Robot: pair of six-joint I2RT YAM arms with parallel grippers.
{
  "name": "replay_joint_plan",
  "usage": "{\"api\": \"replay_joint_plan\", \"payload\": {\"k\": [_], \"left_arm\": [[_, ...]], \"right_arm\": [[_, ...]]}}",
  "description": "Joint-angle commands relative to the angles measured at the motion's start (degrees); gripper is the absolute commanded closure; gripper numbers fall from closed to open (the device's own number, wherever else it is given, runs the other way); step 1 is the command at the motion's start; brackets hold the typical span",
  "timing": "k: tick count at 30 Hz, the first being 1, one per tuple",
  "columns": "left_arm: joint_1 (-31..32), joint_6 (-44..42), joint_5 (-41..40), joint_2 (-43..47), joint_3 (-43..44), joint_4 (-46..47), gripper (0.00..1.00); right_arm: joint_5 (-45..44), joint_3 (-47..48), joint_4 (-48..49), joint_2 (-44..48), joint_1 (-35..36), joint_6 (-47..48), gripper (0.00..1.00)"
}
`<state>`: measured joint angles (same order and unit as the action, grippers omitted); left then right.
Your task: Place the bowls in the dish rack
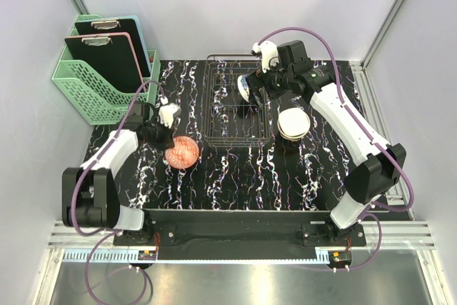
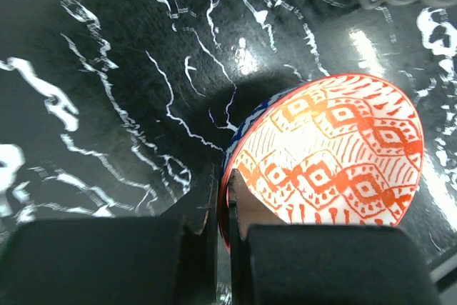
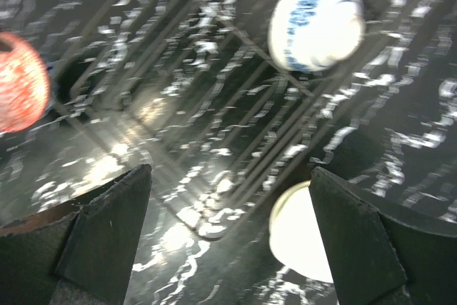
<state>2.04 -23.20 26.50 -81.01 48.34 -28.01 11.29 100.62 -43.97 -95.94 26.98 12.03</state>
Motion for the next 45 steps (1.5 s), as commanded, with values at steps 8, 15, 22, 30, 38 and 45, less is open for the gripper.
{"api": "replay_joint_plan", "payload": {"k": [8,15,22,30,38,45], "left_arm": [[-0.02,-2.38,13.04,14.65,12.74,-6.27,1.00],[3.13,0.43,18.41,12.29,17.49,-5.48,1.00],[9.90,3.77,20.69,11.14,18.90,0.58,1.00],[15.00,6.41,18.33,10.00,20.22,5.68,1.00],[17.03,8.79,14.28,9.03,18.72,11.04,1.00],[17.56,9.67,13.67,8.68,18.90,12.36,1.00]], "right_arm": [[26.13,1.51,-0.77,-0.12,-0.26,-6.75,0.00],[43.45,0.63,1.94,-4.60,-0.35,-11.77,0.00],[51.99,-0.42,5.46,-7.33,-0.18,-17.13,0.00],[56.99,-4.02,9.77,-8.47,-0.26,-20.64,0.00],[63.41,-7.80,14.43,-8.21,-0.18,-24.42,0.02],[65.79,-10.97,19.35,-7.77,0.00,-28.03,0.02]]}}
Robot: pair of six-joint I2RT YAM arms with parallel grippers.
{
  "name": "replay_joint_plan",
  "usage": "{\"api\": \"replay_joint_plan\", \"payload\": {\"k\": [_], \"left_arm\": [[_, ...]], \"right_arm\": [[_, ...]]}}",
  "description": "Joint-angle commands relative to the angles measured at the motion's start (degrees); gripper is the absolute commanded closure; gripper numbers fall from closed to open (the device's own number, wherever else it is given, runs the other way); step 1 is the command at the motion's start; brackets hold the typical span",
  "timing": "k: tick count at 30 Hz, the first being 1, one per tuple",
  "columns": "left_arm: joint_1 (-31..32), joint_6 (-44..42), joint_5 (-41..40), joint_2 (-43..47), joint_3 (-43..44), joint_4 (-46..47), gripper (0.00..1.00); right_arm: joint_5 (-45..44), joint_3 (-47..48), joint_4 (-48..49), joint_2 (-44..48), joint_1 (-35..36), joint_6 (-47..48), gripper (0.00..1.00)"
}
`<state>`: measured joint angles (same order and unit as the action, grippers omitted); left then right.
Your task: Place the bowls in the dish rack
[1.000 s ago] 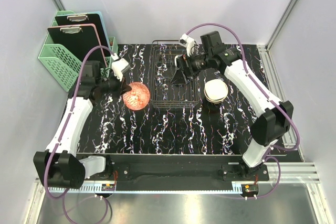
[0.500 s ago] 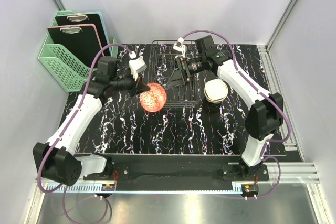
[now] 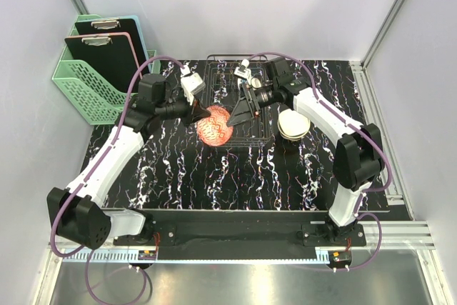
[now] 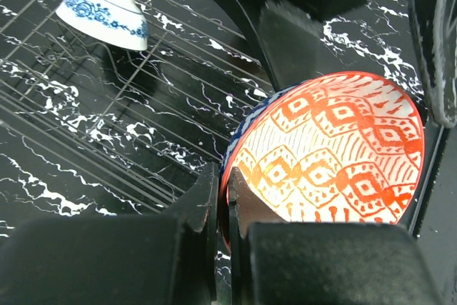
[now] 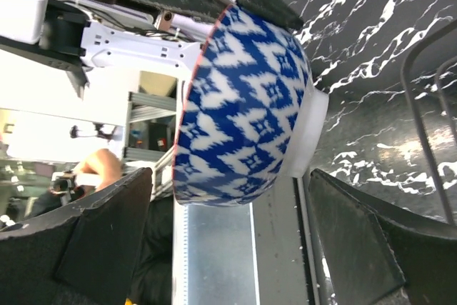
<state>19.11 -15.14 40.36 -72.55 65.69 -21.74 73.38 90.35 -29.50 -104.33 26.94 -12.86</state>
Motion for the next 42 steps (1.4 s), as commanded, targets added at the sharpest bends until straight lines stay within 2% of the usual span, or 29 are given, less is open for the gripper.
{"api": "replay_joint_plan", "payload": {"k": [1,15,25,33,36,37,39,40,42], "left_arm": [[0.57,1.69,-0.19,0.22,1.55,6.18,1.00],[1.28,4.41,-0.10,0.13,1.20,7.32,1.00],[1.45,4.24,-0.72,0.40,-0.39,7.94,1.00],[1.45,4.06,-1.77,0.57,-0.74,8.47,1.00],[1.37,3.97,-1.86,0.48,-0.65,8.55,1.00],[1.36,4.06,-1.95,0.48,-0.65,8.55,1.00],[1.45,3.89,-2.30,0.40,-0.65,8.55,1.00],[1.45,3.80,-2.56,0.40,-0.65,8.64,1.00],[1.36,3.62,-2.83,0.40,-0.65,8.64,1.00]], "right_arm": [[3.96,-0.70,5.15,0.54,0.13,-3.48,0.02],[4.40,2.73,8.22,-3.07,0.57,-7.35,0.03],[5.63,4.75,8.49,-3.42,0.48,-8.23,0.12],[8.35,4.23,9.10,-3.07,0.48,-8.76,0.32],[9.84,4.22,9.37,-3.07,0.48,-8.85,0.44],[10.54,4.40,9.54,-2.98,0.48,-8.93,0.52],[11.51,4.40,9.54,-2.89,0.48,-9.02,0.63],[11.52,4.31,9.54,-2.89,0.48,-9.11,0.74],[11.52,4.05,9.55,-2.89,0.48,-9.11,0.87]]}}
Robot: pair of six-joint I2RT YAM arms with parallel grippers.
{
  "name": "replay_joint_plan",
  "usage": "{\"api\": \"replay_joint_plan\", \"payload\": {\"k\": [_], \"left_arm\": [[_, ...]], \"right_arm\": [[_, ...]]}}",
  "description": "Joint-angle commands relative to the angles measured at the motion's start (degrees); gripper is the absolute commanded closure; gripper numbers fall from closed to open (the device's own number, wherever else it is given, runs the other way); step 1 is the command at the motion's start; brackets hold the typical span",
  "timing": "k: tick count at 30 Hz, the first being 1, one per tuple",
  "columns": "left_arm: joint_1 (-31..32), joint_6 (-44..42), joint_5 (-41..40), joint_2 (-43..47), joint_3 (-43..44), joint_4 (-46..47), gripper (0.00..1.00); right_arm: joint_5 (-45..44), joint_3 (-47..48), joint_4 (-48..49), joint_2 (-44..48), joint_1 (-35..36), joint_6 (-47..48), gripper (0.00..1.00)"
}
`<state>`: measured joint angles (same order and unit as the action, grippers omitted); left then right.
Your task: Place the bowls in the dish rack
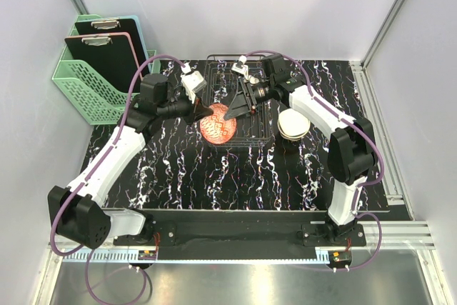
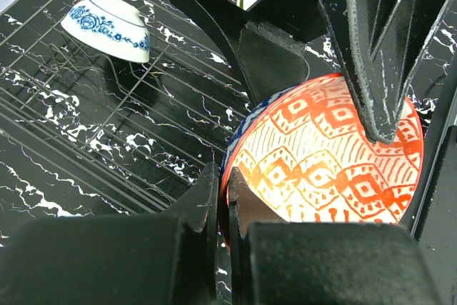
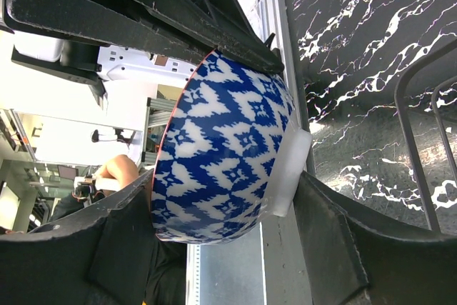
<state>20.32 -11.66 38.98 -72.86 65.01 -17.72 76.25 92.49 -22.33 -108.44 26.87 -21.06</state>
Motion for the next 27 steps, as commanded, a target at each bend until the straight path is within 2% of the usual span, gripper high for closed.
{"api": "replay_joint_plan", "payload": {"k": [1,2,4,5,6,10,20,27], "left_arm": [[0.25,0.23,-1.45,0.61,0.11,4.62,1.00],[0.16,0.15,-1.63,0.53,0.11,4.62,0.99],[0.16,0.23,-1.63,0.44,0.29,4.62,0.82],[0.25,0.23,-1.80,0.44,0.38,4.62,0.60],[0.25,0.32,-1.89,0.44,0.46,4.53,0.50],[0.25,0.23,-2.07,0.26,0.82,4.53,0.30],[0.25,-0.29,-2.77,0.61,0.90,3.92,0.28],[0.16,-1.26,-2.68,0.61,1.70,2.25,0.29]], "right_arm": [[8.65,1.65,2.55,1.22,0.55,-0.91,0.93],[8.57,1.56,2.55,1.30,0.55,-0.91,1.00],[8.30,1.21,2.64,1.39,0.55,-0.83,1.00],[8.04,1.12,2.64,1.48,0.55,-0.91,1.00],[7.34,0.94,2.73,1.57,0.55,-0.91,1.00],[5.32,0.15,2.82,1.57,0.55,-0.91,1.00],[1.28,-0.90,2.82,0.95,0.55,-1.18,1.00],[-6.19,-0.73,1.15,0.78,0.46,-0.13,1.00]]}}
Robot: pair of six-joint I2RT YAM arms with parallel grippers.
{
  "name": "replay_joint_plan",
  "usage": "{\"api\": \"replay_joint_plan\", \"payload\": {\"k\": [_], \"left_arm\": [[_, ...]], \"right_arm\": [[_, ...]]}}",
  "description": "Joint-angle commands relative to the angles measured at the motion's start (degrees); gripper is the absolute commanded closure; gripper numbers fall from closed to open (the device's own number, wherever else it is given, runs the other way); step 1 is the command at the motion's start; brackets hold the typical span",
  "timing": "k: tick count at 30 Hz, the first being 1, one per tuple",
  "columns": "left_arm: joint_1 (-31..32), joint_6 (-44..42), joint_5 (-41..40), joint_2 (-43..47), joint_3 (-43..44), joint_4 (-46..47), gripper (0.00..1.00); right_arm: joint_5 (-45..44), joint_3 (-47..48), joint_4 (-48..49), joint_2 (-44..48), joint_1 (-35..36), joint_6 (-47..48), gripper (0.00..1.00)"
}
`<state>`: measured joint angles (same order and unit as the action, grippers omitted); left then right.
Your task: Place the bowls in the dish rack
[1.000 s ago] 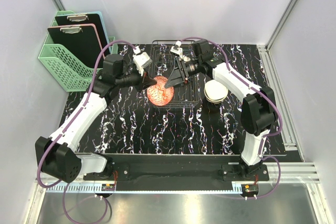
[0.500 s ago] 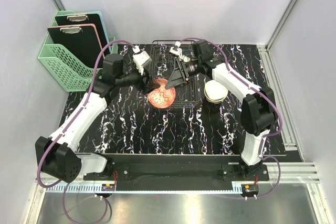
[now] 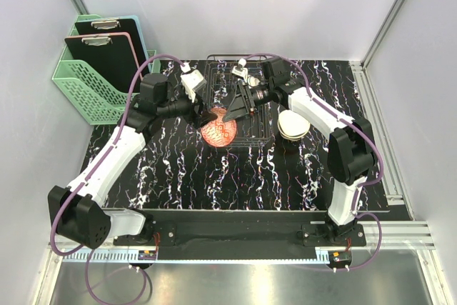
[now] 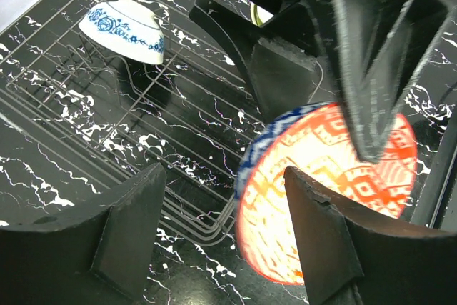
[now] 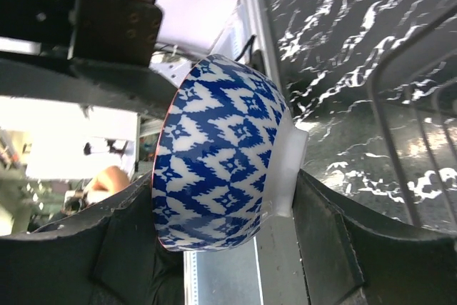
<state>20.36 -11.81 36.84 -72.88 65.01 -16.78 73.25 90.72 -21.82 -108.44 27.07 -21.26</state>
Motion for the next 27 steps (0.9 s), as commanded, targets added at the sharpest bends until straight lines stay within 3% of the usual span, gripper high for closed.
{"api": "replay_joint_plan", "payload": {"k": [1,14,27], "left_arm": [[0.21,-1.45,-0.54,0.46,1.61,1.13,0.30],[-1.46,-3.22,-6.07,1.87,1.96,-1.24,0.28],[-12.00,-4.18,-10.64,6.08,0.82,-6.25,0.28]], "right_arm": [[-3.81,1.30,0.03,0.86,0.26,1.12,1.00],[-27.08,13.24,-15.25,-1.15,0.18,11.94,1.00],[-54.43,28.54,-19.66,-6.16,0.61,15.54,1.00]]}}
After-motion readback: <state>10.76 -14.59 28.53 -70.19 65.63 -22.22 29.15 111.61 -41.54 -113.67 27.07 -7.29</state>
